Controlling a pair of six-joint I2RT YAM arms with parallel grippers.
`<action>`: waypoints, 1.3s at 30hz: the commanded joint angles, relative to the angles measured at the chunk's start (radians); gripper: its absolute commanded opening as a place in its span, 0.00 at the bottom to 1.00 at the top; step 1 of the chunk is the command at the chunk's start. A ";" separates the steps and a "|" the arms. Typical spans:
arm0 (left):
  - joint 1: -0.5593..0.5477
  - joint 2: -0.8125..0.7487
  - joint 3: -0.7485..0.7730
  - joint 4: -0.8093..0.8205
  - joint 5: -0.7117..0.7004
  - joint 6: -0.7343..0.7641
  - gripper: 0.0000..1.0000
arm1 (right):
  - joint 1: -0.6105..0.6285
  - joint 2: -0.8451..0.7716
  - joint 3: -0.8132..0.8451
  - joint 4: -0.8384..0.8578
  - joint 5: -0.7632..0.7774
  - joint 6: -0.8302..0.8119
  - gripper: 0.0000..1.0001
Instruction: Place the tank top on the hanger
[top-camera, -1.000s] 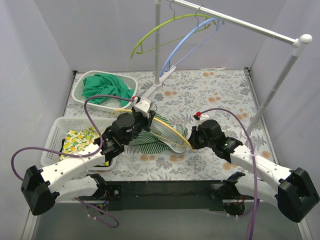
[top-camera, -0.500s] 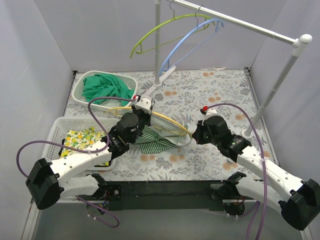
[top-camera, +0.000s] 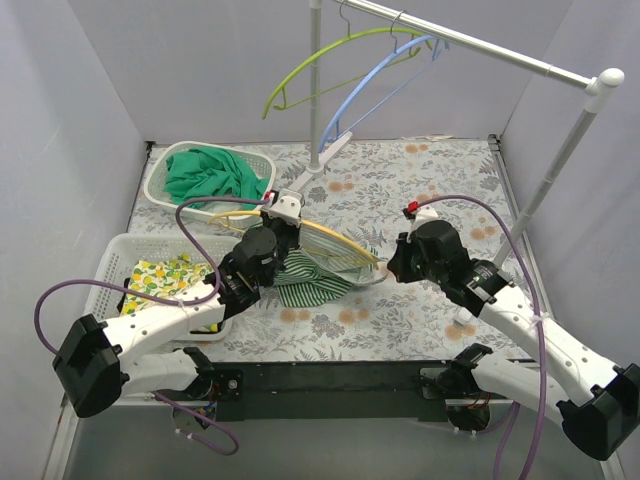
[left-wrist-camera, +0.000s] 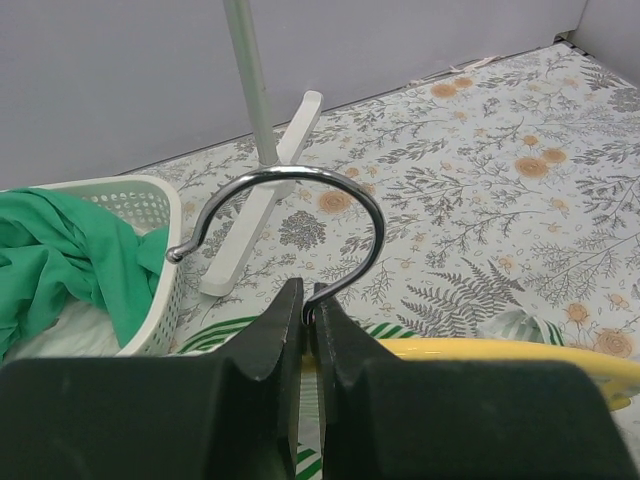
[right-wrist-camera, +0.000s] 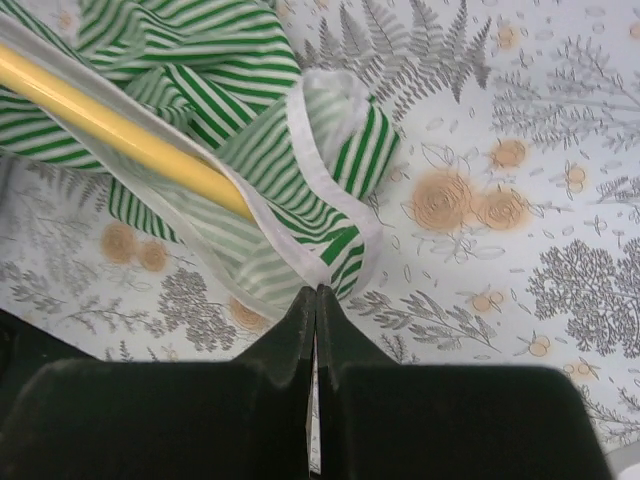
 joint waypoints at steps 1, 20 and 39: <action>-0.030 0.025 0.011 0.082 -0.098 0.048 0.00 | 0.023 0.049 0.189 -0.041 -0.059 0.004 0.01; -0.172 0.229 0.280 0.067 -0.413 -0.114 0.00 | 0.111 0.285 0.624 -0.058 0.084 0.061 0.01; -0.175 0.185 0.891 -0.482 0.006 -0.044 0.00 | 0.111 0.120 0.916 -0.067 -0.091 -0.296 0.60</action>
